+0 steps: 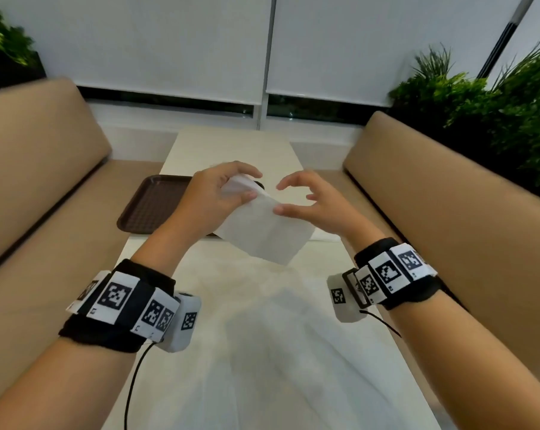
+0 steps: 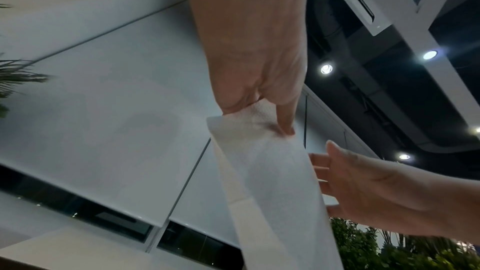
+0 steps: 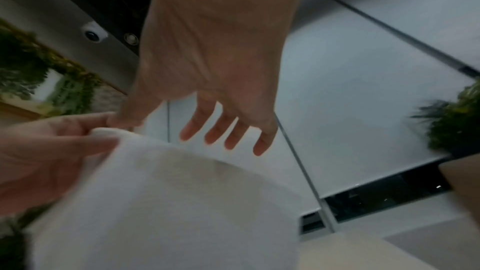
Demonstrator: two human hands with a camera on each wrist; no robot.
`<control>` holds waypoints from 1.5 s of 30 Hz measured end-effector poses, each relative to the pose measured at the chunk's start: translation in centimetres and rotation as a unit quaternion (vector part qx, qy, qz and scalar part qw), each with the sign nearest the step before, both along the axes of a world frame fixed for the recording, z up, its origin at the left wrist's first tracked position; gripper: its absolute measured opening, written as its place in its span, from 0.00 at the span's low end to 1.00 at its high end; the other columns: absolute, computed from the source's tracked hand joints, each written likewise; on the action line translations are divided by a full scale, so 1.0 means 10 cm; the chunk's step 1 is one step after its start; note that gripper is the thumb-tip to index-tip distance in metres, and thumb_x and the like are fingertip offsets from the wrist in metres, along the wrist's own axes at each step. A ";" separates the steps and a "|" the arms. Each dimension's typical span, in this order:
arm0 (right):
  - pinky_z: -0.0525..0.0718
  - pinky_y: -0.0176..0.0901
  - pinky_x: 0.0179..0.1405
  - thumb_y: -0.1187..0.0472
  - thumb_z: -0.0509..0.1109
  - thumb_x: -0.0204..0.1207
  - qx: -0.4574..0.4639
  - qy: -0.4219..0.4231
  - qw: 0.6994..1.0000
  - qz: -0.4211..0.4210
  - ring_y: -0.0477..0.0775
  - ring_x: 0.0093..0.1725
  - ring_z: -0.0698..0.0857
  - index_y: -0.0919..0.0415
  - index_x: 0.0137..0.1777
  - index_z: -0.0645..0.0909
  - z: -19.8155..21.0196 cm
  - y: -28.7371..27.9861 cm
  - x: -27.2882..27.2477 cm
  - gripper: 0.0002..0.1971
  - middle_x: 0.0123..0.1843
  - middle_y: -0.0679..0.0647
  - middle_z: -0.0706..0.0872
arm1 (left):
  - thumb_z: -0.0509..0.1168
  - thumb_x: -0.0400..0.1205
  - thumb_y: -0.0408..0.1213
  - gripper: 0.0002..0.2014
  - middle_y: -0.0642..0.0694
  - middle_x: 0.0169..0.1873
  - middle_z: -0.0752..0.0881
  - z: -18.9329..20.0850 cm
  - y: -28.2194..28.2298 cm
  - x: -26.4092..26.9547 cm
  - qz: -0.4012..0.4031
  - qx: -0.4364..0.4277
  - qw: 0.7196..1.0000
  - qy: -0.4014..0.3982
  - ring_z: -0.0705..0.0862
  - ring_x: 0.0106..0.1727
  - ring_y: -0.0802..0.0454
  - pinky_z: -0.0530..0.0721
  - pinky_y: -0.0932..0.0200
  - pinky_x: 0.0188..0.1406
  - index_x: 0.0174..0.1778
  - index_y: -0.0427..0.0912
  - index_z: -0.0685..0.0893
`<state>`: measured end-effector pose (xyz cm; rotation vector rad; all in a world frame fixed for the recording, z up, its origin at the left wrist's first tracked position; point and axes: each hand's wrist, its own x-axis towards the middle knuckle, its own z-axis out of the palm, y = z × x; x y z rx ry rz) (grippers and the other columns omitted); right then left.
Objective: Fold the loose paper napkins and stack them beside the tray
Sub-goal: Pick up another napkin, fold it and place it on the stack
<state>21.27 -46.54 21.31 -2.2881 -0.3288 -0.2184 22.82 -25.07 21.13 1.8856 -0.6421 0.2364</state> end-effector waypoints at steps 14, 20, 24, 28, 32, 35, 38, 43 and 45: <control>0.76 0.22 0.41 0.53 0.73 0.76 -0.004 -0.103 0.994 -0.016 0.33 0.38 0.82 0.52 0.44 0.87 -0.18 0.34 0.02 0.04 0.38 0.42 0.87 | 0.72 0.76 0.44 0.03 0.51 0.58 0.76 0.08 -0.03 0.01 0.102 0.185 0.968 -0.134 0.73 0.60 0.52 0.71 0.47 0.64 0.39 0.51 0.88; 0.76 0.19 0.44 0.60 0.73 0.77 0.051 -0.119 0.991 -0.021 0.41 0.43 0.86 0.60 0.49 0.90 -0.22 0.36 -0.01 0.07 0.44 0.50 0.91 | 0.69 0.79 0.42 0.05 0.45 0.40 0.87 0.18 -0.06 -0.04 0.082 0.219 0.965 -0.119 0.81 0.47 0.46 0.76 0.52 0.44 0.44 0.47 0.89; 0.81 0.26 0.45 0.63 0.76 0.74 0.090 -0.084 0.992 -0.028 0.37 0.41 0.86 0.55 0.44 0.90 -0.38 0.16 -0.01 0.03 0.40 0.42 0.89 | 0.71 0.78 0.41 0.03 0.48 0.42 0.88 0.25 0.05 -0.03 0.113 0.154 0.979 -0.076 0.81 0.49 0.51 0.76 0.58 0.47 0.40 0.50 0.89; 0.83 0.32 0.46 0.64 0.76 0.73 0.122 -0.009 0.992 -0.015 0.41 0.41 0.87 0.51 0.40 0.85 -0.62 -0.09 -0.02 0.07 0.40 0.46 0.89 | 0.66 0.82 0.37 0.07 0.54 0.45 0.88 0.28 0.27 0.01 0.058 0.141 0.988 -0.012 0.82 0.49 0.65 0.73 0.76 0.43 0.49 0.48 0.90; 0.86 0.47 0.46 0.70 0.73 0.75 0.226 0.046 0.973 -0.003 0.50 0.38 0.86 0.57 0.43 0.79 -0.76 -0.25 -0.04 0.08 0.39 0.53 0.87 | 0.60 0.85 0.32 0.12 0.51 0.40 0.90 0.12 0.44 0.05 -0.015 0.067 0.997 0.046 0.84 0.39 0.64 0.78 0.75 0.38 0.52 0.49 0.88; 0.85 0.45 0.49 0.74 0.66 0.78 0.227 0.076 0.971 0.005 0.48 0.42 0.85 0.60 0.40 0.79 -0.87 -0.31 -0.08 0.09 0.39 0.53 0.85 | 0.57 0.85 0.26 0.22 0.54 0.35 0.87 -0.13 0.50 0.10 -0.027 0.036 0.994 0.102 0.83 0.38 0.57 0.78 0.64 0.36 0.37 0.53 0.89; 0.82 0.40 0.51 0.77 0.63 0.78 0.226 0.129 0.966 -0.004 0.44 0.45 0.86 0.60 0.42 0.86 -1.05 -0.34 -0.13 0.14 0.44 0.52 0.88 | 0.57 0.84 0.24 0.23 0.58 0.39 0.88 -0.47 0.48 0.16 -0.003 0.041 0.982 0.183 0.84 0.45 0.53 0.77 0.59 0.44 0.34 0.52 0.90; 0.86 0.41 0.44 0.75 0.73 0.72 0.299 0.248 0.921 -0.037 0.56 0.47 0.90 0.61 0.59 0.81 -1.30 -0.55 -0.06 0.17 0.57 0.60 0.85 | 0.68 0.79 0.25 0.16 0.51 0.54 0.85 -0.92 0.15 0.28 -0.046 0.080 0.963 0.255 0.84 0.35 0.65 0.77 0.74 0.32 0.57 0.50 0.83; 0.84 0.38 0.40 0.76 0.73 0.71 0.263 0.224 0.935 -0.076 0.54 0.42 0.88 0.60 0.51 0.83 -1.32 -0.71 0.16 0.13 0.52 0.57 0.84 | 0.69 0.77 0.24 0.14 0.50 0.52 0.85 -1.03 -0.07 0.50 -0.024 0.044 0.962 0.267 0.85 0.39 0.60 0.79 0.70 0.34 0.52 0.48 0.85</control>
